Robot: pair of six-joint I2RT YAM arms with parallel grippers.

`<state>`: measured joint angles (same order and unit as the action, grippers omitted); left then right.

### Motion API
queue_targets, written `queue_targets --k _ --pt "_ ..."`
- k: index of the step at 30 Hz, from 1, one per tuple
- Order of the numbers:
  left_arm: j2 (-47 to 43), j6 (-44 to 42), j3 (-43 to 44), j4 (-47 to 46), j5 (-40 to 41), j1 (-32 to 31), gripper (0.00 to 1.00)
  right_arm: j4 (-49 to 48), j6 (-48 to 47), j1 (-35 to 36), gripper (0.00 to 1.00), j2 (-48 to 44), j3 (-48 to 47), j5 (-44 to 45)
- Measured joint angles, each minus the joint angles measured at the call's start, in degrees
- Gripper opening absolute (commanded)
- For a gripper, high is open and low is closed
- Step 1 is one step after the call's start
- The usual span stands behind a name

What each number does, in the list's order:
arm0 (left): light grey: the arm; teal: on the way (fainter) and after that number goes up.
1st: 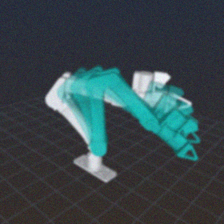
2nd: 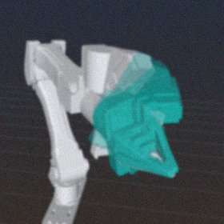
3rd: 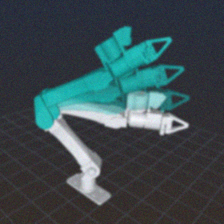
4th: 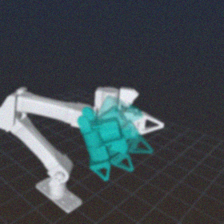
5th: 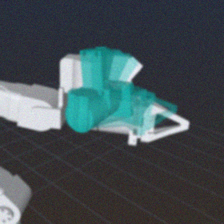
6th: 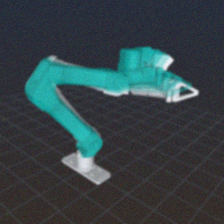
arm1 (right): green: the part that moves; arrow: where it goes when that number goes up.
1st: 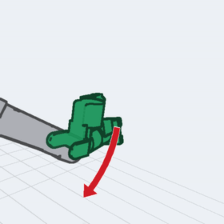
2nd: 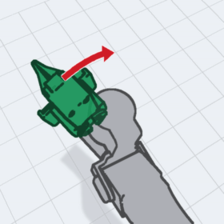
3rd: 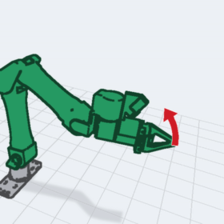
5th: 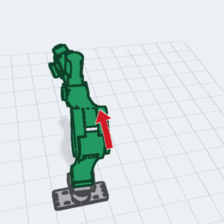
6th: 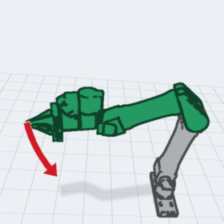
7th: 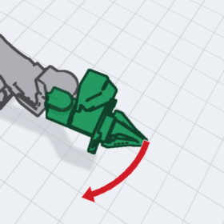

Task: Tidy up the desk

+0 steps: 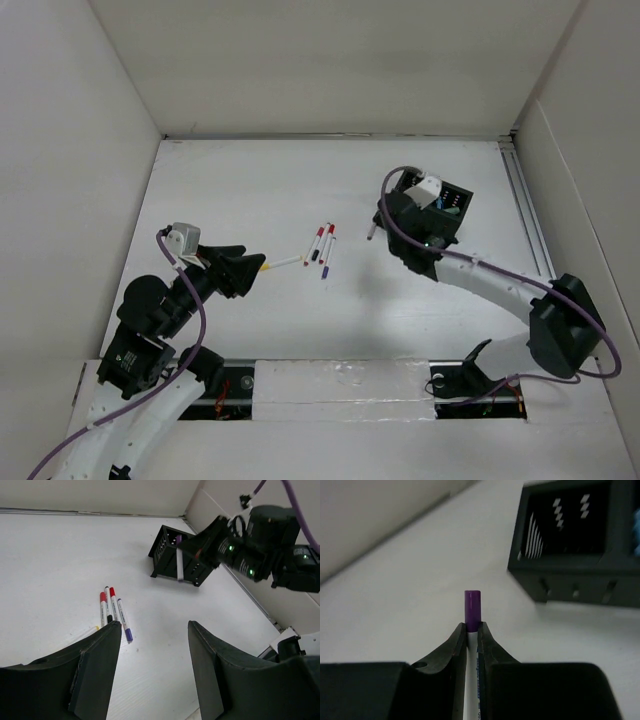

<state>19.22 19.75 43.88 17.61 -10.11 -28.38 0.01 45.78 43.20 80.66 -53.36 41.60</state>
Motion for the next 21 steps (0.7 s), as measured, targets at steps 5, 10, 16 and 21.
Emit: queue_targets --k 5,10,16,21 --pt "0.1 0.0 0.0 0.0 -0.2 0.0 0.52 -5.7 -4.0 -12.0 0.00 2.0 -5.7 5.2" --pt "0.1 0.0 0.0 0.0 -0.2 0.0 0.52 -10.4 -9.4 -18.2 0.00 11.5 -15.6 10.3" --pt "0.5 0.0 0.0 -0.1 -0.2 0.0 0.52 -14.7 -18.1 -20.0 0.00 20.4 -21.3 14.6" --pt "1.0 0.0 0.0 -0.2 -0.2 0.0 0.52 -18.8 -24.3 -20.5 0.00 23.5 -21.0 16.7"
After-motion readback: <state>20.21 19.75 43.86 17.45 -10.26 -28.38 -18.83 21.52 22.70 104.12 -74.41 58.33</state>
